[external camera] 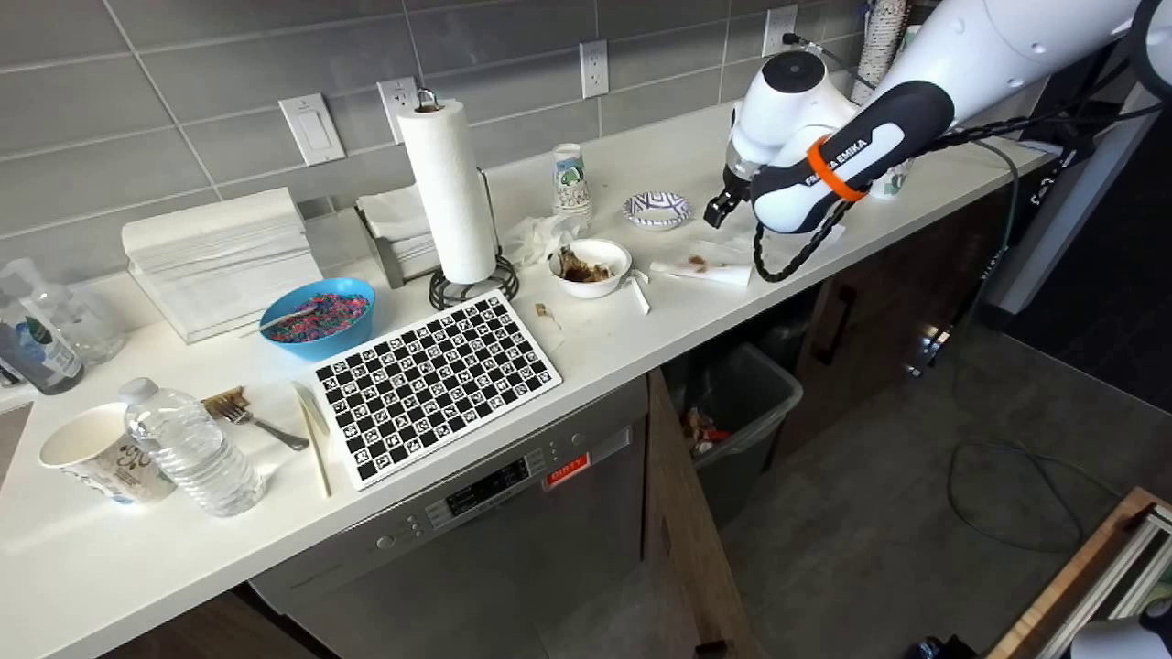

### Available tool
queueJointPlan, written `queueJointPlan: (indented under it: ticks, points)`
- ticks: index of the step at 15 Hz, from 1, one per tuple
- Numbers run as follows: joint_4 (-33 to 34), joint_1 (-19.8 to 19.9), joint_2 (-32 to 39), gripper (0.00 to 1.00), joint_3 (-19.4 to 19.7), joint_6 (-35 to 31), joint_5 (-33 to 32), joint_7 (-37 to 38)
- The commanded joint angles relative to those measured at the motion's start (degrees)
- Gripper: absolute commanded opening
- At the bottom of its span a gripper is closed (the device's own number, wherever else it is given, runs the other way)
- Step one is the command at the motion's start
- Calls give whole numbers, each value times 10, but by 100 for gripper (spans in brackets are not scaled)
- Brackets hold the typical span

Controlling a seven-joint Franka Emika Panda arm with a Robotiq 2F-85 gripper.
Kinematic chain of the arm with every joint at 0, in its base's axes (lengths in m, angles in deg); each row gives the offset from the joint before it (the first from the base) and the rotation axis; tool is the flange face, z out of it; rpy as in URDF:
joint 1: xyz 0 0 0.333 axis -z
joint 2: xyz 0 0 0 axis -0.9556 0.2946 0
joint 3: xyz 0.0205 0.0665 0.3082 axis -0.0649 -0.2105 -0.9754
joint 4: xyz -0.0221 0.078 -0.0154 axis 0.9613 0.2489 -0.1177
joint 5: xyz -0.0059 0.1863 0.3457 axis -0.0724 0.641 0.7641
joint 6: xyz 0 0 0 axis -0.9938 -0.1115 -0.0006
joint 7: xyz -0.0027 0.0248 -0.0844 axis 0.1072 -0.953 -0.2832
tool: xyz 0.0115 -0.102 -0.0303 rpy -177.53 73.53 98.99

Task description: Fold the napkin and put it in the bin

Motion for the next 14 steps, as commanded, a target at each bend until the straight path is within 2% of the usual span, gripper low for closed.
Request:
queueJointPlan:
  ticks: [1, 5, 9, 14]
  points:
    - [-26, -12, -27, 100, 0, 20, -4, 32]
    - [-67, -7, -65, 100, -27, 27, 32, 67]
    - [-111, 4, -101, 100, -60, 47, 62, 66]
    - [-140, 48, -100, 100, -114, 41, 95, -3]
